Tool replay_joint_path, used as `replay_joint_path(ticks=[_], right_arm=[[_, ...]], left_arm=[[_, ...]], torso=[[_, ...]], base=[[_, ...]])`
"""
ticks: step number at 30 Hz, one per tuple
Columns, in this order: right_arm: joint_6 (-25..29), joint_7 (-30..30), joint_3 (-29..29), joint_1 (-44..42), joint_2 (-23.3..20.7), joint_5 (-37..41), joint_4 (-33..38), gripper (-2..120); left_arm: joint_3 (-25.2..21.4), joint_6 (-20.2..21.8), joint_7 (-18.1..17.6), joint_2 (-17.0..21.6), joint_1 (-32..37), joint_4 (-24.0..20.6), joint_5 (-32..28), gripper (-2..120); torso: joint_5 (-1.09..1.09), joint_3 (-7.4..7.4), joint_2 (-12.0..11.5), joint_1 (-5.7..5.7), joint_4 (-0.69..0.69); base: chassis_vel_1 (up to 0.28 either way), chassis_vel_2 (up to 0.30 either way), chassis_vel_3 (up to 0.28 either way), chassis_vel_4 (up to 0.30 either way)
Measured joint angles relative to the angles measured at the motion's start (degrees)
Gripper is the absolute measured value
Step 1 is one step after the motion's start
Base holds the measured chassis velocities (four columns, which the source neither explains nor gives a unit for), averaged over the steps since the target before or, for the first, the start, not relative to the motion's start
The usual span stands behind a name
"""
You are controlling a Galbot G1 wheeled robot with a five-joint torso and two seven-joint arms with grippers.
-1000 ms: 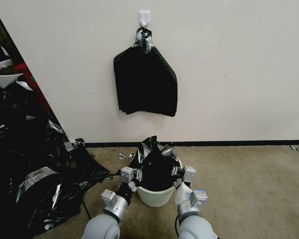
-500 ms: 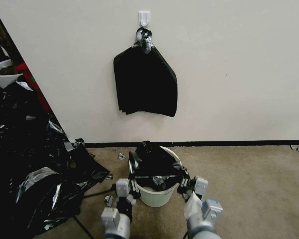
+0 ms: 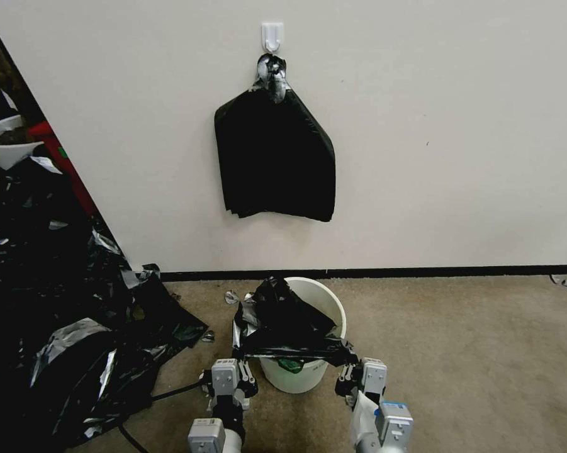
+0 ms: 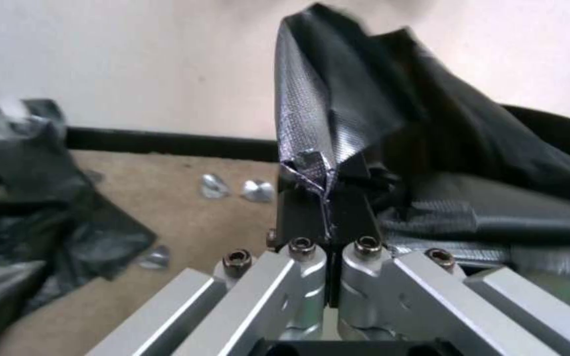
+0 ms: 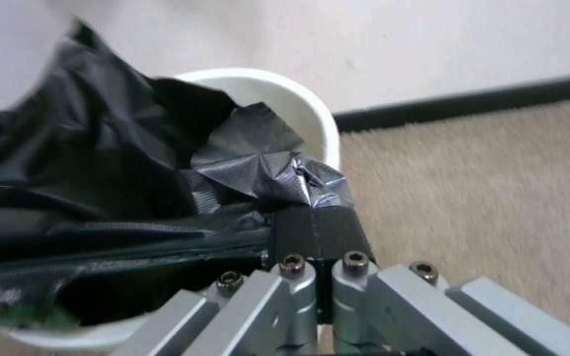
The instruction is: Place a trash bag onto the trash bin.
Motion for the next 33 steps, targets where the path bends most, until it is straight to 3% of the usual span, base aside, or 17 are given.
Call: replay_joint_path(ticks=[2, 3, 5, 7, 9, 10, 12, 15, 19, 20, 24, 30, 33], right_arm=[[-2.99, -6.36, 2.94, 0.21, -1.90, -1.87, 2.19, 0], [-2.99, -6.36, 2.94, 0.21, -1.90, -1.87, 2.19, 0], [-6.22, -11.19, 6.10, 1.46, -3.01, -2.03, 3.15, 0], [-7.81, -12.65, 7.02, 2.07, -3.45, -1.47, 3.42, 0], [-13.63, -17.85, 9.63, 3.52, -5.57, 1.22, 4.46, 0], [-13.63, -17.85, 9.63, 3.52, -5.57, 1.22, 4.46, 0], [-15.53, -21.81, 10.45, 4.50, -7.62, 2.83, 4.61, 0], [-16.60, -23.34, 10.33, 5.46, -9.38, 5.33, 4.64, 0], [-17.02, -23.01, 9.59, 6.05, -11.99, 11.80, 5.77, 0], [-17.85, -20.94, 9.16, 6.10, -13.98, 18.12, 7.73, 0], [-19.54, -16.58, 7.99, 6.86, -15.25, 24.47, 9.64, 0], [-19.73, -11.04, 6.22, 7.42, -13.71, 21.96, 7.80, 0], [-17.31, -7.78, 4.79, 5.78, -11.85, 16.19, 6.49, 0]], left_arm=[[-0.79, 2.14, 4.23, 0.35, -0.48, -0.51, -1.51, 0], [-0.79, 2.14, 4.23, 0.35, -0.48, -0.51, -1.51, 0], [-3.38, 7.06, 7.80, 1.01, -1.70, -2.83, -3.31, 0], [-3.93, 9.40, 8.59, 1.31, -2.00, -3.48, -4.27, 0], [-6.11, 17.98, 11.06, 2.77, -3.13, -5.81, -7.38, 0], [-6.11, 17.98, 11.06, 2.77, -3.13, -5.81, -7.38, 0], [-7.25, 23.34, 13.10, 4.27, -3.82, -6.93, -8.70, 0], [-7.61, 26.15, 13.83, 5.47, -4.30, -7.78, -9.42, 0], [-8.01, 27.71, 13.55, 7.11, -4.27, -9.04, -10.42, 0], [-8.18, 27.80, 12.91, 8.38, -3.90, -9.74, -10.87, 0], [-7.93, 27.78, 12.13, 10.17, -3.42, -9.90, -11.75, 0], [-7.58, 27.74, 10.87, 11.66, -3.44, -8.39, -15.14, 0], [-7.58, 28.49, 10.75, 11.76, -3.33, -7.69, -17.72, 0]], torso=[[-0.20, 0.01, 0.00, 0.00, 0.08], [-0.20, 0.01, 0.00, 0.00, 0.08], [-0.10, 0.00, 0.00, 0.00, 0.04], [-0.08, 0.00, 0.00, 0.00, 0.03], [-0.06, 0.00, 0.00, 0.01, 0.01], [-0.06, 0.00, 0.00, 0.01, 0.01], [-0.06, 0.00, 0.00, 0.01, -0.01], [-0.06, 0.01, 0.00, 0.01, -0.01], [-0.03, 0.01, 0.00, 0.01, -0.01], [-0.04, 0.00, 0.00, 0.01, -0.01], [-0.04, 0.00, 0.00, 0.01, -0.01], [-0.02, 0.00, 0.00, 0.01, -0.02], [-0.03, 0.00, 0.00, 0.01, -0.02]], base=[[0.000, 0.000, 0.000, 0.000], [0.000, 0.000, 0.000, 0.000], [0.000, 0.000, 0.000, 0.000], [0.000, 0.000, 0.000, 0.000], [0.000, 0.000, 0.000, 0.000], [0.000, 0.000, 0.000, 0.000], [0.000, 0.000, 0.000, 0.000], [0.000, 0.000, 0.000, 0.000], [0.000, 0.000, 0.000, 0.000], [0.000, 0.000, 0.000, 0.000], [0.000, 0.000, 0.000, 0.000], [0.000, 0.000, 0.000, 0.000], [0.000, 0.000, 0.000, 0.000]])
